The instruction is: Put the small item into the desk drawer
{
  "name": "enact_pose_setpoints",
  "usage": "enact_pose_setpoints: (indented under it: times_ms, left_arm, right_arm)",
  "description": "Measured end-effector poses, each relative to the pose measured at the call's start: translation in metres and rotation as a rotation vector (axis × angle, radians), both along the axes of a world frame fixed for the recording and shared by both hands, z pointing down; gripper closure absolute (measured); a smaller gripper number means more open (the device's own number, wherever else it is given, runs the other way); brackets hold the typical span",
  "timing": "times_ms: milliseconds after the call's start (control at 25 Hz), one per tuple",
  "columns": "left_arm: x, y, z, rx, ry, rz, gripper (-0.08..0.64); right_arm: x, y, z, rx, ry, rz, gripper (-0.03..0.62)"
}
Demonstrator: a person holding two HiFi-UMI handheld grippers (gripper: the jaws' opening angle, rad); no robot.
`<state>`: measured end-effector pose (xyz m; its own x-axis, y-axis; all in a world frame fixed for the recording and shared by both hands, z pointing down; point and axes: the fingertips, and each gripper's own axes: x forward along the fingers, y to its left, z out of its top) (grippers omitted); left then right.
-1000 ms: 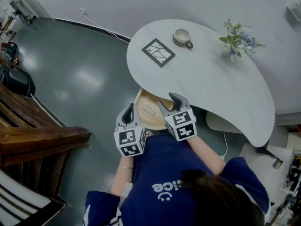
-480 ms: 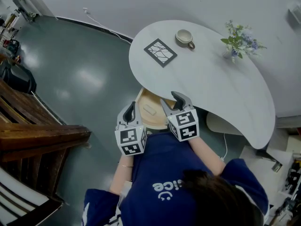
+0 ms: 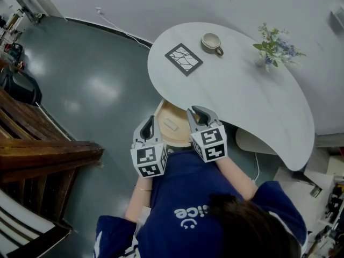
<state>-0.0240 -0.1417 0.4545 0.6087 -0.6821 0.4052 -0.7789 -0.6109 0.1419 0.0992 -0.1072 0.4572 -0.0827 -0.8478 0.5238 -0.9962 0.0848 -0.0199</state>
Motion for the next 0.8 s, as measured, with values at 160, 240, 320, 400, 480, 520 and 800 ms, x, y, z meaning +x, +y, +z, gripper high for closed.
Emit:
enact_pose_setpoints:
  times_ms: [160, 240, 320, 400, 480, 520, 800]
  left_arm:
    - [0.0, 0.0, 0.001, -0.007, -0.001, -0.003, 0.557]
    - [0.0, 0.001, 0.001, -0.01, 0.0, -0.005, 0.557]
    - [0.0, 0.001, 0.002, -0.012, 0.001, -0.008, 0.557]
    - [0.001, 0.002, 0.002, -0.012, 0.002, -0.01, 0.557]
    - [0.003, 0.002, 0.003, -0.017, 0.003, -0.009, 0.557]
    - [0.004, 0.003, 0.004, -0.02, 0.004, -0.007, 0.557]
    - [0.012, 0.005, 0.001, -0.01, 0.001, 0.019, 0.557]
  right_arm:
    - [0.0, 0.0, -0.001, 0.001, 0.001, -0.003, 0.56]
    - [0.001, 0.001, 0.0, -0.001, -0.001, 0.0, 0.572]
    - [0.002, 0.002, 0.001, -0.003, -0.005, -0.002, 0.583]
    - [0.002, 0.002, 0.002, -0.002, -0.017, -0.006, 0.583]
    - [0.001, 0.003, 0.001, 0.006, -0.05, -0.017, 0.584]
    - [0.0, 0.003, 0.0, 0.012, -0.071, -0.024, 0.584]
    - [-0.003, 0.006, -0.007, 0.043, -0.054, -0.049, 0.586]
